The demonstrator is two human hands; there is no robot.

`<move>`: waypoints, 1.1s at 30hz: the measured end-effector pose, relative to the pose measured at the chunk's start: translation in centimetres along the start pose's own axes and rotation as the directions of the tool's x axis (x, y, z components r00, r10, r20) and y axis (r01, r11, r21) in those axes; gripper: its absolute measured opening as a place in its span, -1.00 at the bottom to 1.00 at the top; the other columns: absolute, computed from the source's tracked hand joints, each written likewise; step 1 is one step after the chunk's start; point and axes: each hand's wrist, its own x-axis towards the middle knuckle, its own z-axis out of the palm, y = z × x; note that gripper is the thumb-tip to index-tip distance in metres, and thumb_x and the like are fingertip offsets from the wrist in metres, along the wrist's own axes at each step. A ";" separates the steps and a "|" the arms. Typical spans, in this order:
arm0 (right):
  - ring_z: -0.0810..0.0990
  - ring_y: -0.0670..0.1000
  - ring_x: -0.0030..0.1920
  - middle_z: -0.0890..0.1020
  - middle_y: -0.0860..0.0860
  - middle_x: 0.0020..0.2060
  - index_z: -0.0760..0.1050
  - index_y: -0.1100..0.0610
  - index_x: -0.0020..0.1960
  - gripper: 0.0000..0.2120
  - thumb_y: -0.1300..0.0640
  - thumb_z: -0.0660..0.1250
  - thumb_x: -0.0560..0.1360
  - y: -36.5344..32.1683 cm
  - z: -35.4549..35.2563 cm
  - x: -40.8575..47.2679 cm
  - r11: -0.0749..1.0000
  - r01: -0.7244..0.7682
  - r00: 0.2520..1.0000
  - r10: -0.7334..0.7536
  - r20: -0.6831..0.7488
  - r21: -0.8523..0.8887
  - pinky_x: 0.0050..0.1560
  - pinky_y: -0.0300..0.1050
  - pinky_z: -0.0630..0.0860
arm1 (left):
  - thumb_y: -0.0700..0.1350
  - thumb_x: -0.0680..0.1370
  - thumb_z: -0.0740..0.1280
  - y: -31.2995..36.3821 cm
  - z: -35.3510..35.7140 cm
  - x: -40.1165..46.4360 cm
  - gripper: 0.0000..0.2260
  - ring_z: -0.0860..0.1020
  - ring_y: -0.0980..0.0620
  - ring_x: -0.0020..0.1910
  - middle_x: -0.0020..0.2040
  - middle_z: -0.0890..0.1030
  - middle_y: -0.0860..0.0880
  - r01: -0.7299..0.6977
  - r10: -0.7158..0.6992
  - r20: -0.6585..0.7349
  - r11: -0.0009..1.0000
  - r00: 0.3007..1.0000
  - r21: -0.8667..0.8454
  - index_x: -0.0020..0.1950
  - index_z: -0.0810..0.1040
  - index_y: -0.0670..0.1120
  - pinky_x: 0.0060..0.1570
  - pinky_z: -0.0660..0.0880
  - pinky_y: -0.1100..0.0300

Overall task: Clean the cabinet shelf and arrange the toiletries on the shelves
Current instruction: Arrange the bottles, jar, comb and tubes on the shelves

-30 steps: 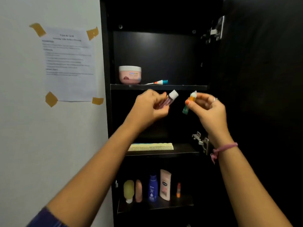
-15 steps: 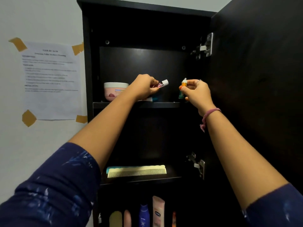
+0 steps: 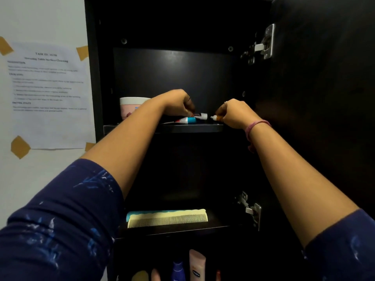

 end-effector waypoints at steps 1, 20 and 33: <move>0.52 0.12 0.19 0.59 0.09 0.16 0.56 0.08 0.21 -0.70 0.01 0.35 0.51 0.0 -0.1 -0.1 1.000 -0.001 1.000 0.001 0.019 0.011 0.26 0.05 0.47 | -0.12 0.50 0.39 -0.1 0.0 0.0 -0.73 0.55 0.03 0.06 0.15 0.62 -0.05 0.003 -0.003 -0.005 1.000 1.000 -0.014 0.19 0.60 -0.11 0.04 0.38 0.27; 0.59 -0.16 0.06 0.63 -0.04 0.01 0.58 0.12 0.07 -0.65 0.43 0.18 0.46 1.2 2.3 -7.1 0.743 0.228 0.865 0.141 -0.481 0.629 0.10 -0.39 0.51 | -0.12 0.54 0.26 2.6 2.3 -7.1 -0.74 0.57 0.09 0.06 0.12 0.61 -0.05 -0.131 -0.005 -0.517 0.966 0.856 -0.225 0.19 0.59 -0.10 0.05 0.38 0.43; 0.62 -0.10 0.00 0.62 -0.03 -0.10 0.55 0.08 -0.04 -0.71 0.42 0.20 0.44 1.7 6.5 -15.8 0.552 0.242 0.816 0.330 -0.476 0.798 0.11 -0.26 0.54 | -0.20 0.51 0.28 3.7 12.0 -17.2 -0.78 0.50 0.19 -0.08 -0.03 0.60 -0.07 -0.244 0.019 -0.555 0.911 0.831 -0.333 0.11 0.63 -0.15 -0.08 0.37 0.56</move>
